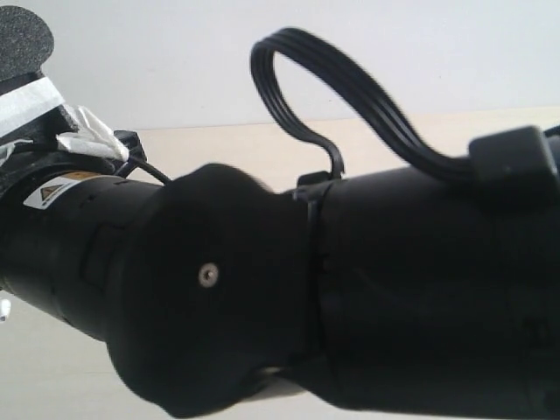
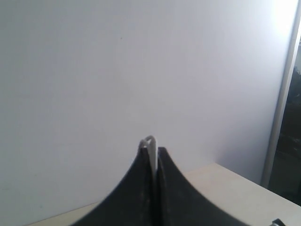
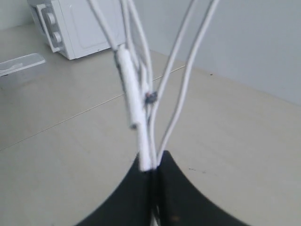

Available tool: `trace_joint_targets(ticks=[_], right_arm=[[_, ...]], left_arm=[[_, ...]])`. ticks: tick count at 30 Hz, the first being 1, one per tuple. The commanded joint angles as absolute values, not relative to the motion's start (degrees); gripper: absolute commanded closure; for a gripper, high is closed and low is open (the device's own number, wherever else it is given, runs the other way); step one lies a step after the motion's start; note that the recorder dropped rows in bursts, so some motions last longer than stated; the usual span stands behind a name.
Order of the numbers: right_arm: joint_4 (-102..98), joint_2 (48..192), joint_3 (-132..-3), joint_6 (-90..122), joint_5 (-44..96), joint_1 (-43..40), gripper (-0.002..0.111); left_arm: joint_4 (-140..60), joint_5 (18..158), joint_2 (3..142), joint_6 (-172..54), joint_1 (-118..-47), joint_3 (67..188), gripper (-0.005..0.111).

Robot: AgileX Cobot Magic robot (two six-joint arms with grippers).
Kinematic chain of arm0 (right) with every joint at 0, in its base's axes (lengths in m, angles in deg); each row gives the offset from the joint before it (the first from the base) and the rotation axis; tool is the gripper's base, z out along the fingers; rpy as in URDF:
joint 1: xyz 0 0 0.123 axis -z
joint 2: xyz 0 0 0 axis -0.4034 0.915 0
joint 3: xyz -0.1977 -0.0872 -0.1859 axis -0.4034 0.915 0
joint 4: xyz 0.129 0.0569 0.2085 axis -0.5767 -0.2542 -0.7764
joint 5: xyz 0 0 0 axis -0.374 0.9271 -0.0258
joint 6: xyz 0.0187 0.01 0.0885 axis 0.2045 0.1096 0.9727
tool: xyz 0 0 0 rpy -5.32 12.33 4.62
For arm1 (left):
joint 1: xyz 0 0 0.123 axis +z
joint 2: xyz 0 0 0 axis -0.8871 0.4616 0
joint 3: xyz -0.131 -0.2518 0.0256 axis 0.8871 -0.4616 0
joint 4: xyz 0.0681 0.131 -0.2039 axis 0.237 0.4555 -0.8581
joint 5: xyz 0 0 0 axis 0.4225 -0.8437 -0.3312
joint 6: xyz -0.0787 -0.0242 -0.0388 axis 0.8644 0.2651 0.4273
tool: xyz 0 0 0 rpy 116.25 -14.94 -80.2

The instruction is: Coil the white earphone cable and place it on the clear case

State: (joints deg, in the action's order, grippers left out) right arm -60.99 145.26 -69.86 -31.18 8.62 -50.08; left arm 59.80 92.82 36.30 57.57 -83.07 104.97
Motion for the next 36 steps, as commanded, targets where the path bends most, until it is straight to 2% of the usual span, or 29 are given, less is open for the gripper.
trace_joint_targets(ticks=[1,9,12,15,19,28,36], right_arm=[[-60.2,145.3,-70.5,-30.2,7.8,-50.2,0.108],[-65.5,143.3,-70.3,-38.9,7.3,-50.2,0.108],[-80.0,140.6,-70.0,-55.2,3.8,-50.2,0.108],[-98.7,137.5,-69.9,-76.7,-6.4,-50.2,0.108],[-102.3,132.5,-69.3,-92.6,-17.4,-50.2,0.108],[-102.3,121.5,-69.3,-99.6,-13.5,-50.2,0.108],[-102.3,120.8,-69.2,-101.7,-7.7,-50.2,0.108]], left_arm=[[59.8,92.4,36.1,57.9,-83.1,105.3,0.107],[59.8,92.2,36.1,57.9,-83.1,105.3,0.107],[59.8,92.1,36.0,57.9,-83.1,105.3,0.107],[59.8,92.5,36.0,59.2,-83.1,105.3,0.107],[59.8,95.9,36.1,61.3,-83.1,104.8,0.107],[59.8,100.3,39.7,62.7,-83.1,96.7,0.107],[58.1,109.8,46.4,58.7,-83.1,97.2,0.106]])
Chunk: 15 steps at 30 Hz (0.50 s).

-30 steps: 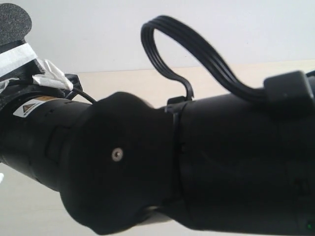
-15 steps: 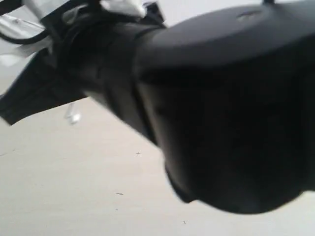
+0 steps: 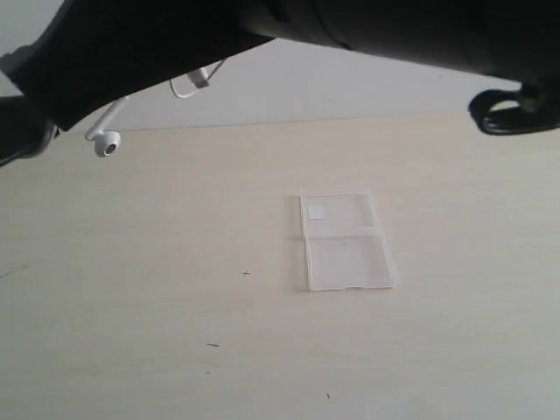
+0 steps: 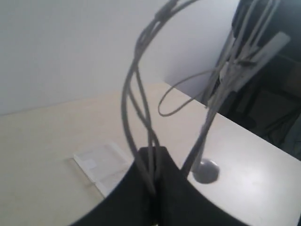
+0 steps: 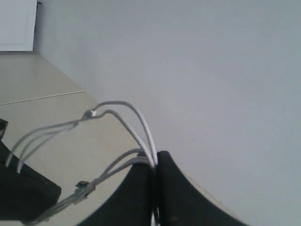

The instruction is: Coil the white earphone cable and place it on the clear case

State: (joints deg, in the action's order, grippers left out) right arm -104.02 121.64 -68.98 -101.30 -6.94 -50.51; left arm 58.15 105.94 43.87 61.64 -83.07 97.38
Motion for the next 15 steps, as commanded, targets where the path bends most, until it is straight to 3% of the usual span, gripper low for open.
trace_joint_targets(ticks=[1,9,15], right_arm=[[-102.3,121.0,-69.2,-101.7,-7.8,-50.2,0.108],[-102.3,122.6,-68.9,-101.7,-10.1,-50.2,0.108],[-102.3,122.6,-68.7,-101.7,-9.8,-50.2,0.108]], left_arm=[[58.0,111.2,46.6,57.5,-83.1,97.6,0.103],[56.9,115.4,46.6,57.9,-83.1,102.7,0.051],[56.4,115.3,48.7,60.5,-83.1,102.7,0.048]])
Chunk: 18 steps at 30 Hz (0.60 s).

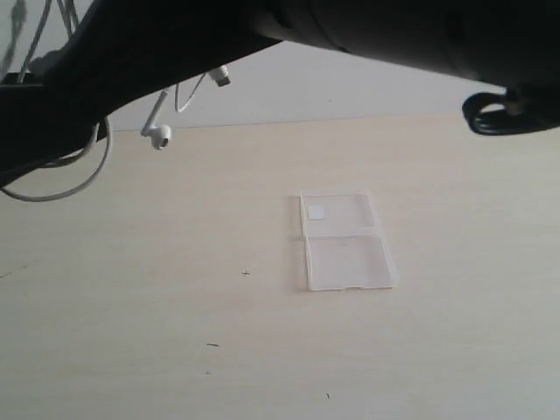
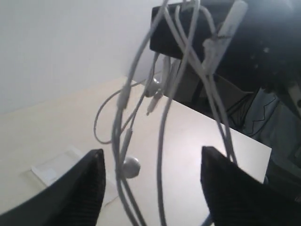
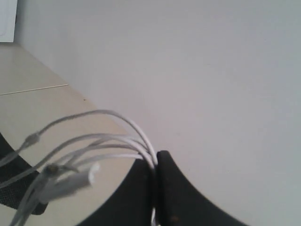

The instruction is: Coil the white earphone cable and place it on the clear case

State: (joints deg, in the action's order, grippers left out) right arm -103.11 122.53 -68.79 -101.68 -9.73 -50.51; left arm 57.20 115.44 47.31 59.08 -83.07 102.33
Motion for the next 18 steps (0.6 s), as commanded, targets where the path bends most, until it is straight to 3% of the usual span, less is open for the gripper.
trace_joint_targets(ticks=[1,18], right_arm=[[-102.3,122.6,-68.7,-101.7,-9.8,-50.2,0.108],[-102.3,122.6,-64.9,-102.9,-29.0,-50.2,0.108]], left_arm=[[56.5,114.2,49.0,60.5,-83.1,102.7,0.048],[56.7,110.9,47.9,60.5,-83.1,102.9,0.048]])
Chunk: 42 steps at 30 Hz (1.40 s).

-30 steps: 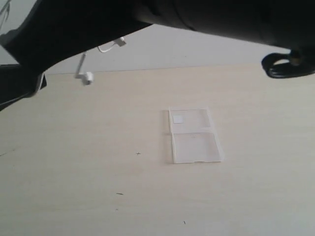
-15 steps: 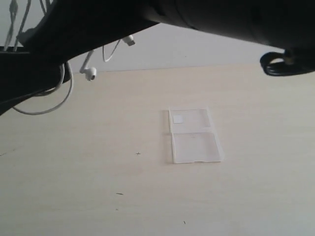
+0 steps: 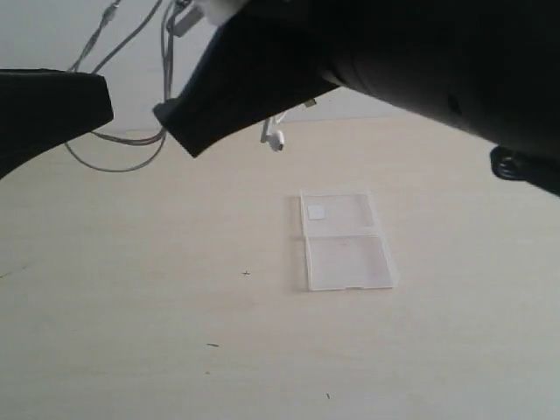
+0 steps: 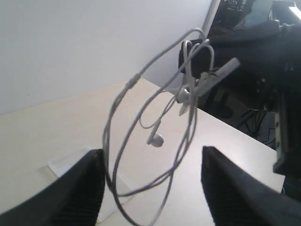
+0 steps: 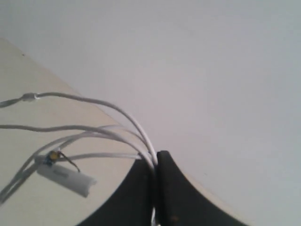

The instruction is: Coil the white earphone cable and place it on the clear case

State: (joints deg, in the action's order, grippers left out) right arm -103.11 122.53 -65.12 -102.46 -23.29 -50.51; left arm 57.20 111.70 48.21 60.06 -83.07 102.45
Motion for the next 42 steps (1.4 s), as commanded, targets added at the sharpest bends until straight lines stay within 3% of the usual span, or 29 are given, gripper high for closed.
trace_joint_targets(ticks=[1,9,12,17,25,30,32,34,39,42], right_arm=[[-102.3,122.6,-64.9,-103.0,-30.8,-50.2,0.108],[-102.3,122.5,-64.9,-104.3,-44.3,-50.2,0.108],[-102.3,121.8,-63.2,-104.3,-44.3,-50.2,0.108],[-102.3,120.8,-59.3,-98.9,-44.3,-50.2,0.108],[-102.3,120.8,-56.1,-77.1,-43.8,-50.2,0.108],[-93.1,120.8,-56.2,-74.0,-26.2,-50.0,0.108],[-92.7,120.7,-56.3,-84.3,0.1,-45.6,0.108],[-100.0,120.8,-56.3,-92.1,13.7,-41.3,0.108],[-102.3,121.2,-52.2,-95.1,16.7,-34.0,0.108],[-102.3,124.1,-49.8,-94.8,29.2,-29.5,0.108]], left_arm=[[56.7,110.9,47.9,60.5,-83.1,102.9,0.048],[57.7,110.1,48.0,60.5,-83.1,102.9,0.048],[59.7,108.3,48.0,60.5,-83.1,102.9,0.058],[59.8,107.0,48.0,60.7,-83.1,101.7,0.103],[59.8,97.5,48.0,60.1,-83.1,95.8,0.107],[59.8,97.8,48.0,60.1,-83.1,94.4,0.107],[59.8,97.8,48.0,60.1,-83.1,94.1,0.107],[59.8,97.8,48.0,60.1,-83.1,94.1,0.107],[59.8,97.8,48.0,60.1,-83.1,94.1,0.107],[59.8,97.7,48.0,60.0,-83.1,94.1,0.107]])
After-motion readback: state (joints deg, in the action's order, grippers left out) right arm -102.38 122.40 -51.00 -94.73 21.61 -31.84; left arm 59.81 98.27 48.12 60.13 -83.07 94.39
